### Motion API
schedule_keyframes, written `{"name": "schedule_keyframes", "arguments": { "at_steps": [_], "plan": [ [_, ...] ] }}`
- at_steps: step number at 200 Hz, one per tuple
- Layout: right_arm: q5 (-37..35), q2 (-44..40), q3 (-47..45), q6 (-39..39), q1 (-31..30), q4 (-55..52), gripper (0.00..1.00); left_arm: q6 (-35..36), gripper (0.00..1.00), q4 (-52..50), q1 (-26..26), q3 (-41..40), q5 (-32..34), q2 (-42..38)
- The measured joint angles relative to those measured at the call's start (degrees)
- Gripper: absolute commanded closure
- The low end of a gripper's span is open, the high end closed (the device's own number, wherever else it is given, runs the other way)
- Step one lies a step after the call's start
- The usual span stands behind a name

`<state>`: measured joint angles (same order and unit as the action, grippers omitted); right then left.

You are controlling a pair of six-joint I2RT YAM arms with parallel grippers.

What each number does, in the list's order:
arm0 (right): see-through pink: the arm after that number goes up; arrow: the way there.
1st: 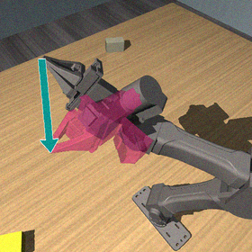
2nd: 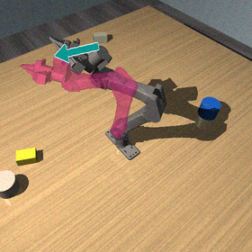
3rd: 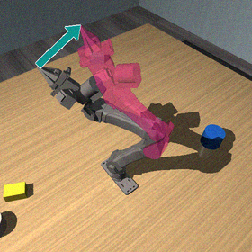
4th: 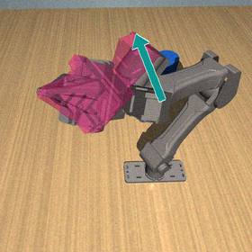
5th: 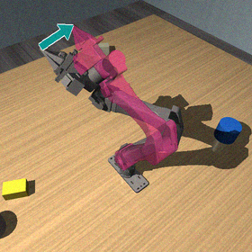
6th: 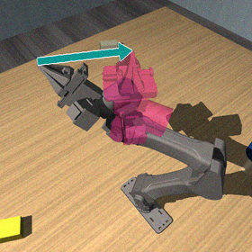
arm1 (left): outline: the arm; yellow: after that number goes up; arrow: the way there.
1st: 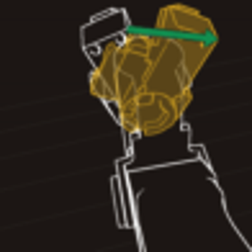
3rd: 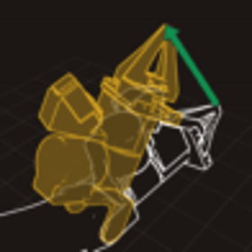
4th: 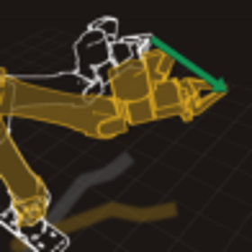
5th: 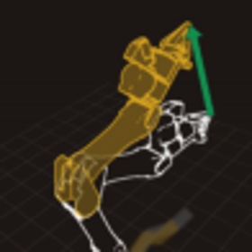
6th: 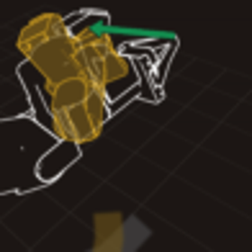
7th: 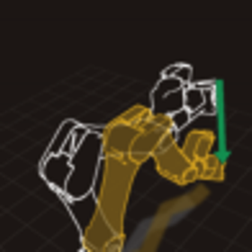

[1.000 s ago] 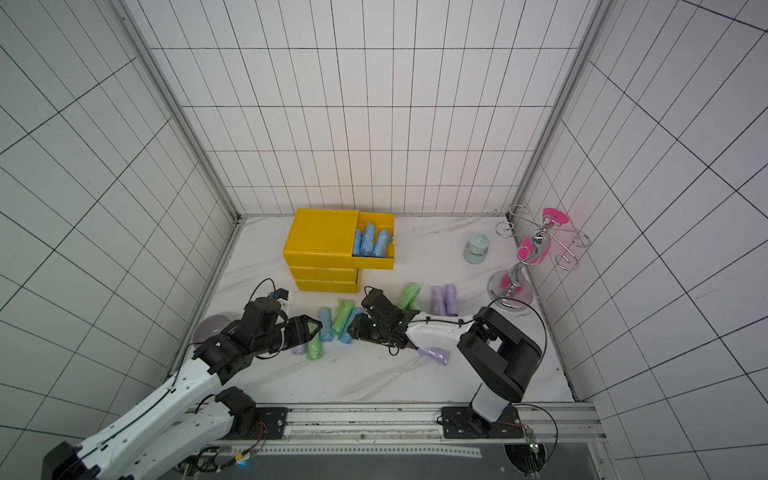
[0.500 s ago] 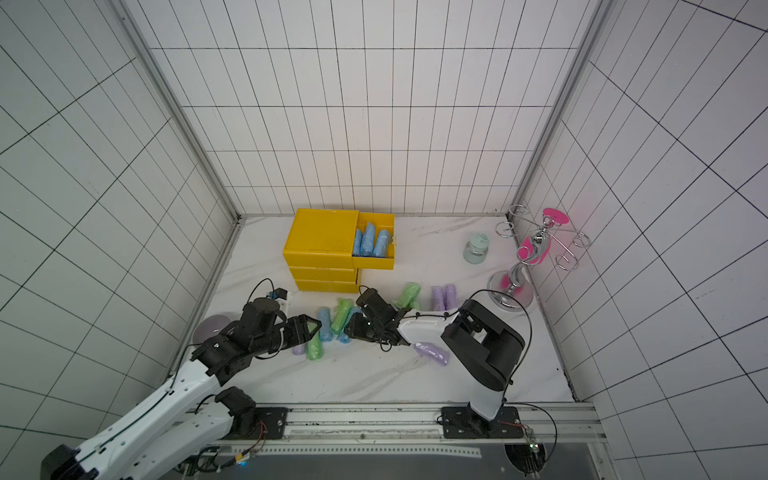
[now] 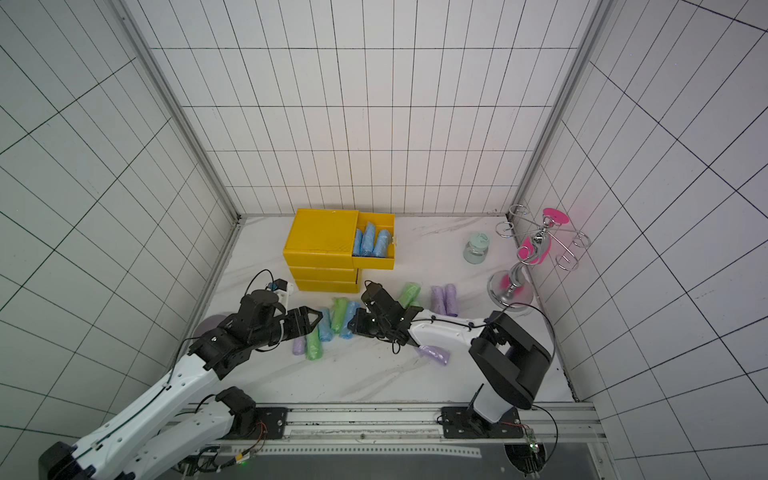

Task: Sort the rolls of trash bags by color and place them into the drawer
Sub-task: Pick up the roll of trash bags from the center of the board, then place the roll of trash bags in the drawer.

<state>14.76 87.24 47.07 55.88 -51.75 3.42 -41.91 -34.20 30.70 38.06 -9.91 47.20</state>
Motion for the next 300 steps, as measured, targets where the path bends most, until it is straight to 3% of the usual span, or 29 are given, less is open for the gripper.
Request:
{"name": "schedule_keyframes", "arguments": {
  "at_steps": [64,114,147,195,234,271,300],
  "plan": [
    [-6.1,-21.3,-0.4,-7.1,0.9,-19.6,0.92,4.2,0.31,-0.1,0.0,13.5,-1.4,6.9],
    [-7.4,-23.2,12.8,-15.6,10.0,-34.6,0.89,7.9,0.28,-0.3,-0.8,24.9,-4.6,14.1],
    [-6.8,-15.9,28.2,-21.7,15.6,-38.7,0.89,9.4,0.25,-0.3,-5.9,30.6,-8.7,17.2],
    [-2.9,4.5,49.2,-27.1,20.9,-42.7,0.88,9.9,0.25,-0.3,-13.9,36.2,-14.5,22.1],
    [0.3,19.6,62.4,-27.7,23.8,-46.6,0.88,9.9,0.25,-0.4,-15.8,36.4,-16.4,22.8],
    [1.0,26.3,68.1,-27.4,24.8,-49.3,0.83,10.0,0.25,-0.3,-16.3,35.9,-17.2,22.3],
    [0.7,26.6,69.0,-26.6,24.8,-50.3,0.73,10.0,0.25,-0.3,-16.6,34.2,-17.2,21.0]
  ]
}}
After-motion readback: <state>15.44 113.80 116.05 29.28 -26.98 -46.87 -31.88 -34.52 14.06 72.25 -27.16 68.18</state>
